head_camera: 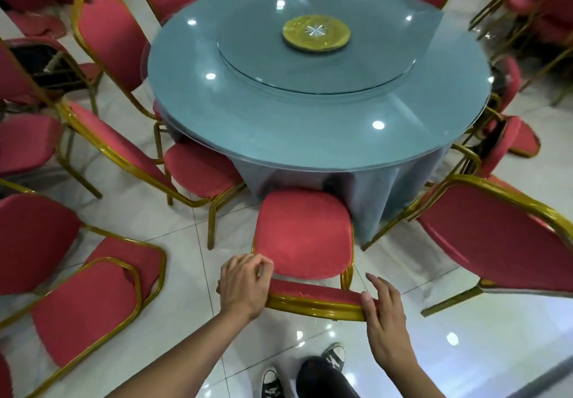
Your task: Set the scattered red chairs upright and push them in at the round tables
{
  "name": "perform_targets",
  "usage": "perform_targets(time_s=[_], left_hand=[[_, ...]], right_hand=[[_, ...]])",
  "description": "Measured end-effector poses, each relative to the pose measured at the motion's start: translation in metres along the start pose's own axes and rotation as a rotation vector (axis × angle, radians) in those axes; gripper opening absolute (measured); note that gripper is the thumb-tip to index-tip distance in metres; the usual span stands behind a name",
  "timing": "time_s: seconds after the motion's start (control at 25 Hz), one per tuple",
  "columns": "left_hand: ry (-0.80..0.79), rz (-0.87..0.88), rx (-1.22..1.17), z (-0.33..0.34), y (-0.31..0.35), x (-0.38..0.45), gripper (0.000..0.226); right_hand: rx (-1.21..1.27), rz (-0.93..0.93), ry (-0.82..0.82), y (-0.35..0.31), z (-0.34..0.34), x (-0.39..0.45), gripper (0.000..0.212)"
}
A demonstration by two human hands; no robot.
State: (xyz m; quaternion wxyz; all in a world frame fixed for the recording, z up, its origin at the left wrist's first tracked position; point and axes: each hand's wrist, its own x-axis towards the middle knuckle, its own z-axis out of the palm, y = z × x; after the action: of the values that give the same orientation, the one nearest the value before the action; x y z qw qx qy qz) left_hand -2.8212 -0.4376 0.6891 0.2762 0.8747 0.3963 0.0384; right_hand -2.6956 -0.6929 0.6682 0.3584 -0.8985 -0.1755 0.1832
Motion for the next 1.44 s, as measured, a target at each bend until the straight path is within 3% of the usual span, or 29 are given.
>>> perform_targets(time_s=[0.56,0.96,1.24,1.44], left_hand=[[0.013,0.029,0.0,-0.028,0.0,0.118,0.061],[0.041,0.066,-0.019,-0.03,-0.016,0.122,0.046],[-0.125,0.037,0.098,-0.036,-0.015,0.121,0.038],[-0.324,0.0,0.154,-0.048,-0.007,0.12,0.052]], right_hand=[[0.071,-0.078,-0.069,-0.043,0.022,0.099,0.064],[0.043,-0.065,-0.065,-0.051,0.031,0.095,0.065],[-0.092,-0.029,-0.114,-0.058,0.018,0.089,0.076],[-0.211,0.015,-0.092,-0.078,0.013,0.076,0.084]])
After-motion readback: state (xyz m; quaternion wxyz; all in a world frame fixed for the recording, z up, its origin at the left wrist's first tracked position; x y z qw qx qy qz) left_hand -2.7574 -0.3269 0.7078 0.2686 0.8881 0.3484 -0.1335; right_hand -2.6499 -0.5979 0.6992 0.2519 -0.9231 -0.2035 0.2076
